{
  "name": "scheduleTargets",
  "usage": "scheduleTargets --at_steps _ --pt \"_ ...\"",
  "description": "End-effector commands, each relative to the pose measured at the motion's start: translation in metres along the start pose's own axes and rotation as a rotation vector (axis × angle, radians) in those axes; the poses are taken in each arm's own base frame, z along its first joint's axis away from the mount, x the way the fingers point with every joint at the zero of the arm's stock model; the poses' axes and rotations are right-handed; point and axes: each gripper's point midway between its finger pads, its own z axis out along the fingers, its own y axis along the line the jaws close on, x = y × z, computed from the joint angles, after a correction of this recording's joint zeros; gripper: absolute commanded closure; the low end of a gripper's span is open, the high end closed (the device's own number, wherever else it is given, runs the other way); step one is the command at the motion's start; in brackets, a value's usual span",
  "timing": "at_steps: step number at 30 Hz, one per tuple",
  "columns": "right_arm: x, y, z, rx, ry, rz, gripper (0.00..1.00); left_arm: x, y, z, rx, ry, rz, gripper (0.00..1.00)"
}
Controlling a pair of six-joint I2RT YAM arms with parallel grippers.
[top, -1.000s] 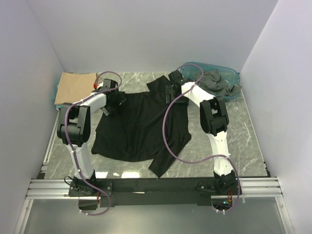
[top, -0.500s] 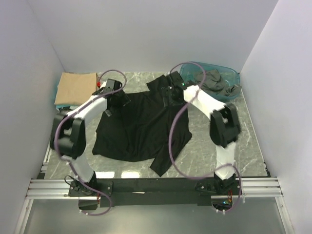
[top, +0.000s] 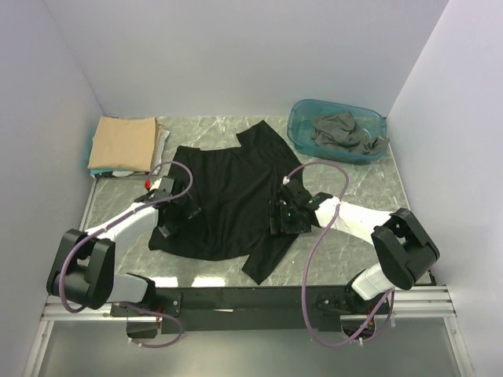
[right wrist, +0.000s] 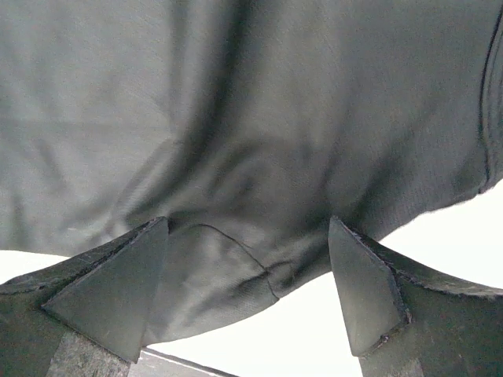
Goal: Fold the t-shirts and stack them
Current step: Flatten the tshirt out
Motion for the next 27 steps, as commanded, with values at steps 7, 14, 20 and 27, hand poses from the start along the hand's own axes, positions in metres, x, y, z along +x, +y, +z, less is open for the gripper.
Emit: scheduleTargets --at_steps 7,14,20,27 --pt "0.005 -0.02 0.014 0.075 -0.025 0.103 0.11 0.019 0.019 0.01 -0.027 0.022 -0.054 0.01" --pt "0.011 -0.069 0.009 0.168 -0.01 0.175 0.11 0.031 0.043 0.005 -0.103 0.046 -0.061 0.01" --pt "0.019 -0.104 -0.003 0.208 -0.007 0.257 0.11 0.049 0.04 -0.015 -0.031 0.104 -0.079 0.01" --pt "-0.013 -0.1 -0.029 0.159 -0.111 0.236 0.1 0.036 0.045 -0.048 -0.038 0.022 -0.121 0.01"
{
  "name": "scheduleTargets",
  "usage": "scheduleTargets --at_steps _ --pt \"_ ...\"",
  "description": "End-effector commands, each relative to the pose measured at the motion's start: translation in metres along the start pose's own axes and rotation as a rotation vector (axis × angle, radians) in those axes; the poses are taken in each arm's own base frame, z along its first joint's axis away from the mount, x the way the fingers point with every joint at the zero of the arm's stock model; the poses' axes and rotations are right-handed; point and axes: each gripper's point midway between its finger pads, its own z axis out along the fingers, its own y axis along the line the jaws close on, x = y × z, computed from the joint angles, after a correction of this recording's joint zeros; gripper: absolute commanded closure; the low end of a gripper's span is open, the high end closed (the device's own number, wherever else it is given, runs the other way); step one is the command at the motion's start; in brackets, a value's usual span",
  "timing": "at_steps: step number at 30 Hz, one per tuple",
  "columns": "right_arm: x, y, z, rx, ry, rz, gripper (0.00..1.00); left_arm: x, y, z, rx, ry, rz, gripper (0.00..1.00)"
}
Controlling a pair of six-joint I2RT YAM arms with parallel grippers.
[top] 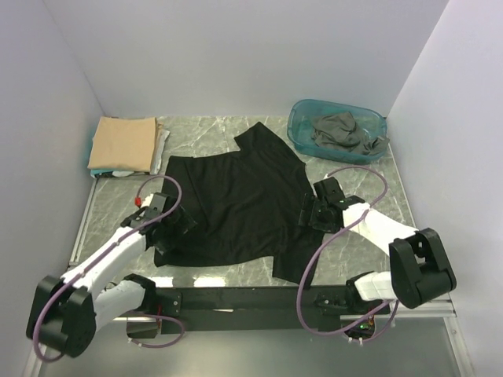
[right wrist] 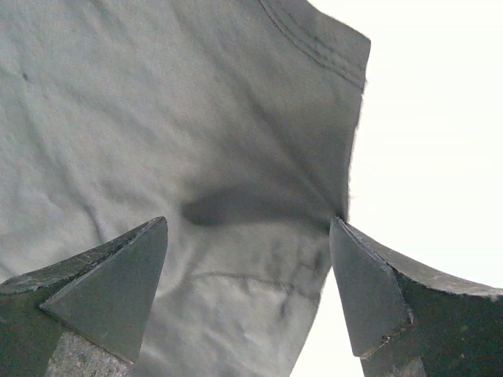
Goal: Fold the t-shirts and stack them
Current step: Flatten the tshirt out
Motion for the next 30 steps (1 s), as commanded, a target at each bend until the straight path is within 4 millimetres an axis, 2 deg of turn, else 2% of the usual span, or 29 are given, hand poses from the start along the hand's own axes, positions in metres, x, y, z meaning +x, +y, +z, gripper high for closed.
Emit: scheduleTargets --at_steps 1,2,3,5,8,12,14,21,24,26,27,28,30 --pt "-0.014 0.008 -0.02 -0.046 -0.04 -0.056 0.1 -0.006 0.015 -0.02 -0.07 -0.038 -0.047 0.0" --pt "-0.018 0.018 -0.028 -0.099 -0.057 -0.083 0.09 -0.013 0.018 -0.023 -0.091 -0.073 -0.073 0.01" --pt "-0.023 0.029 -0.036 -0.149 -0.069 -0.099 0.09 -0.01 0.029 -0.026 -0.141 -0.069 -0.086 0.01" --pt "-0.028 0.039 -0.048 -0.192 -0.106 -0.132 0.09 -0.01 0.041 -0.027 -0.202 -0.089 -0.153 0.01" --pt "-0.035 0.041 -0.06 -0.205 -0.147 -0.147 0.08 -0.007 0.054 -0.025 -0.26 -0.094 -0.229 0.01" --pt "-0.032 0.036 -0.062 -0.188 -0.154 -0.153 0.08 -0.001 0.077 -0.028 -0.354 -0.119 -0.35 0.01" --pt "-0.03 0.036 -0.062 -0.197 -0.149 -0.156 0.08 0.003 0.079 -0.026 -0.344 -0.115 -0.385 0.01" --pt "-0.022 0.04 -0.054 -0.218 -0.103 -0.159 0.08 0.02 0.075 -0.024 -0.311 -0.041 -0.449 0.21" --pt "-0.02 0.039 -0.052 -0.222 -0.102 -0.163 0.08 0.021 0.077 -0.027 -0.354 -0.028 -0.435 0.21" --pt "-0.021 0.038 -0.051 -0.211 -0.103 -0.164 0.08 0.01 0.071 -0.033 -0.362 -0.063 -0.438 0.21" --pt "-0.021 0.038 -0.051 -0.211 -0.103 -0.163 0.08 0.011 0.077 -0.037 -0.405 -0.063 -0.43 0.2" --pt "-0.021 0.039 -0.051 -0.213 -0.103 -0.166 0.08 0.007 0.071 -0.041 -0.4 -0.071 -0.441 0.19" --pt "-0.021 0.039 -0.051 -0.217 -0.098 -0.164 0.08 0.009 0.078 -0.048 -0.457 -0.076 -0.432 0.18"
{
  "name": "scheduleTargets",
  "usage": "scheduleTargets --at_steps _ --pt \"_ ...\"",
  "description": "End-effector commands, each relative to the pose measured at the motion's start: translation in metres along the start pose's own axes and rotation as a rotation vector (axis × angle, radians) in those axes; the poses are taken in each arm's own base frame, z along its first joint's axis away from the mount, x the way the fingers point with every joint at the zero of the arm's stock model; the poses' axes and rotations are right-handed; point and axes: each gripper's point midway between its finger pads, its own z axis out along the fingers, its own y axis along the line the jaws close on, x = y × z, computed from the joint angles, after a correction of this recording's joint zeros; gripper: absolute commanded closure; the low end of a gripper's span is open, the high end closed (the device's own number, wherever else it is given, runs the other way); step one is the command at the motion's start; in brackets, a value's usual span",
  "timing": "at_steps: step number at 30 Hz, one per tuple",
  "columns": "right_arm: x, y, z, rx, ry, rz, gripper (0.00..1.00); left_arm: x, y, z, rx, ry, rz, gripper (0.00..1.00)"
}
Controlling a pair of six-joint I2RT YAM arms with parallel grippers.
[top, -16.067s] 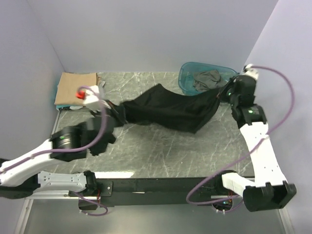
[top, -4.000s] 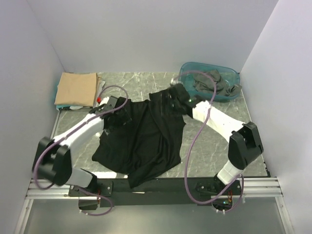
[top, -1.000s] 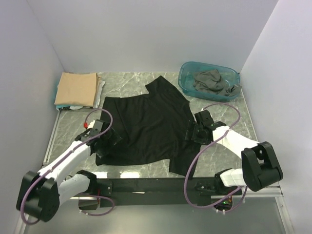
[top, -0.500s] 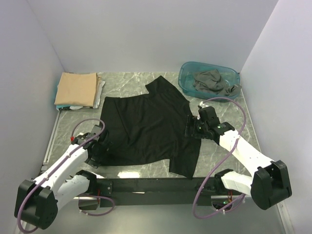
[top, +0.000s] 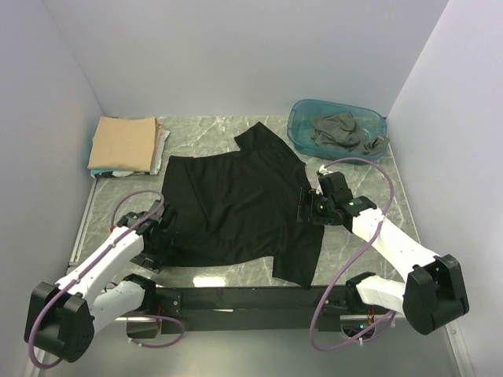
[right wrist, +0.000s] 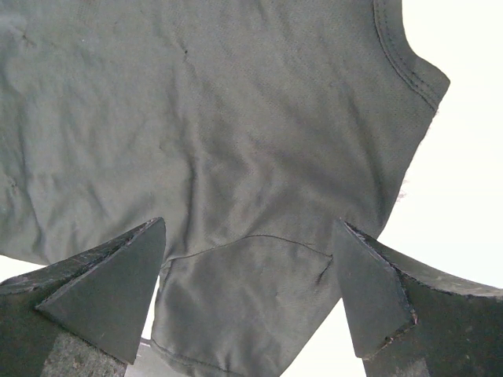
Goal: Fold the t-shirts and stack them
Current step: Flatten the tshirt out
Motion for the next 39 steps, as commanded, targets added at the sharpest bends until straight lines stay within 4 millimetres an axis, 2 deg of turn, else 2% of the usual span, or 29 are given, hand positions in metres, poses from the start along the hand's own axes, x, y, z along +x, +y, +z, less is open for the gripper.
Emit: scheduleTargets --at_steps 1,10,14,17,21,23,24,28,29,31,32,35,38,39 --pt "-0.003 0.004 0.001 -0.018 -0.009 -0.02 0.08 -0.009 0.005 -0.018 -0.055 -0.043 -0.032 0.18" --pt "0.002 0.004 0.005 -0.027 0.011 -0.02 0.08 -0.001 0.004 -0.014 -0.06 -0.031 -0.07 0.27" --pt "0.003 0.002 0.005 -0.016 0.013 -0.016 0.08 0.017 -0.006 0.004 -0.031 0.037 -0.066 0.27" --pt "0.004 0.003 0.005 -0.023 0.016 -0.016 0.08 0.015 -0.006 0.012 -0.054 0.013 -0.066 0.3" --pt "0.004 0.0 0.004 -0.017 0.011 -0.014 0.08 0.006 -0.008 0.013 -0.052 -0.036 -0.078 0.43" --pt "0.005 -0.001 0.003 -0.013 0.011 -0.015 0.08 0.008 -0.006 0.015 -0.048 -0.027 -0.081 0.48" --pt "0.004 -0.003 0.002 -0.001 0.0 -0.012 0.08 0.01 0.0 0.019 -0.063 -0.022 -0.08 0.54" --pt "0.001 -0.004 -0.001 0.007 -0.015 -0.01 0.08 0.014 0.008 0.024 -0.074 -0.009 -0.067 0.62" --pt "0.001 -0.003 -0.002 0.0 -0.016 -0.012 0.08 0.014 0.008 0.025 -0.076 -0.008 -0.07 0.7" --pt "0.004 -0.004 -0.002 0.007 -0.004 -0.012 0.08 0.015 0.009 0.026 -0.077 -0.005 -0.062 0.8" --pt "0.004 -0.005 -0.003 0.012 -0.005 -0.01 0.08 0.016 0.009 0.025 -0.079 0.0 -0.062 0.88" --pt "0.004 -0.003 -0.006 -0.005 -0.011 -0.031 0.08 0.014 0.009 0.023 -0.082 -0.007 -0.067 0.99" --pt "0.005 0.014 -0.013 -0.061 -0.022 -0.094 0.08 0.002 0.006 0.014 -0.079 -0.062 -0.058 0.99" --pt "0.008 0.018 -0.016 -0.07 -0.015 -0.122 0.08 -0.004 0.0 0.009 -0.059 -0.084 -0.059 0.99"
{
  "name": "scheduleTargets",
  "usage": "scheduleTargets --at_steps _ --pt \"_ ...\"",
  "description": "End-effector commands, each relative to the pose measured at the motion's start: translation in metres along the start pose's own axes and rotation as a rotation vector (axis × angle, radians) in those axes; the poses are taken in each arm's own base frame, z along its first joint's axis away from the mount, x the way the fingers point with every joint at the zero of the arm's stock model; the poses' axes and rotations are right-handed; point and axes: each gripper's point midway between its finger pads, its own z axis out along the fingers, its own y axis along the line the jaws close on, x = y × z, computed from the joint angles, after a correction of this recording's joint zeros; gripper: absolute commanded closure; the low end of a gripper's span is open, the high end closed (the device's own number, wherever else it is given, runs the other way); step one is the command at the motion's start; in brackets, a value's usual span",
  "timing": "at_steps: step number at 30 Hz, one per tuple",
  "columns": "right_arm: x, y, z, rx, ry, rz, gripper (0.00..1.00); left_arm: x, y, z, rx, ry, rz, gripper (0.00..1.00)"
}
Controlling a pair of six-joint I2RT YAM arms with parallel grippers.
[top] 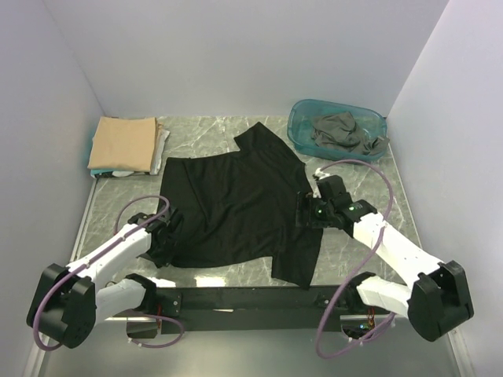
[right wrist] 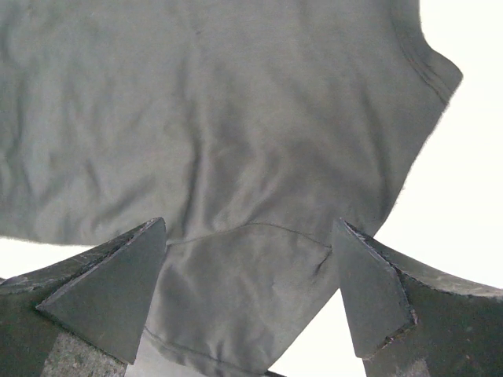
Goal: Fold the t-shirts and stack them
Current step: Flatten the tshirt out
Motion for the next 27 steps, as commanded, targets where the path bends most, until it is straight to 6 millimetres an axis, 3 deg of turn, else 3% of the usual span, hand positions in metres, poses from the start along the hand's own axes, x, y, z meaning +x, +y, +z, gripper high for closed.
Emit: scheduleTargets --at_steps 1,3,4,8,11,15,22,25,27 --pt "0.008 0.029 -0.013 -0.077 -0.001 -0.137 0.08 -0.022 -0.007 -0.012 0.022 -0.105 -0.005 0.99" --pt "0.016 0.034 -0.017 -0.049 0.018 -0.192 0.08 -0.025 -0.013 -0.017 0.046 -0.116 -0.001 0.99" --pt "0.029 0.045 -0.019 -0.066 0.046 -0.24 0.08 -0.024 -0.015 -0.017 0.056 -0.111 0.0 0.99" --pt "0.076 0.054 -0.025 -0.079 0.158 -0.286 0.09 -0.019 -0.014 -0.014 0.075 -0.084 0.002 0.99" --pt "0.112 0.055 -0.031 -0.073 0.245 -0.323 0.11 -0.018 -0.008 -0.011 0.082 -0.077 -0.003 0.99" --pt "0.146 0.051 -0.032 -0.048 0.337 -0.401 0.14 -0.013 -0.012 -0.012 0.138 -0.048 -0.003 0.99" --pt "0.16 0.04 -0.011 0.043 0.391 -0.436 0.21 -0.014 -0.011 -0.014 0.152 -0.046 -0.003 0.99" --pt "0.166 0.037 -0.004 0.066 0.41 -0.433 0.29 -0.009 -0.013 -0.013 0.162 -0.025 -0.001 0.99" --pt "0.17 0.028 -0.002 0.115 0.435 -0.424 0.41 -0.007 -0.014 -0.012 0.167 -0.017 0.0 0.99"
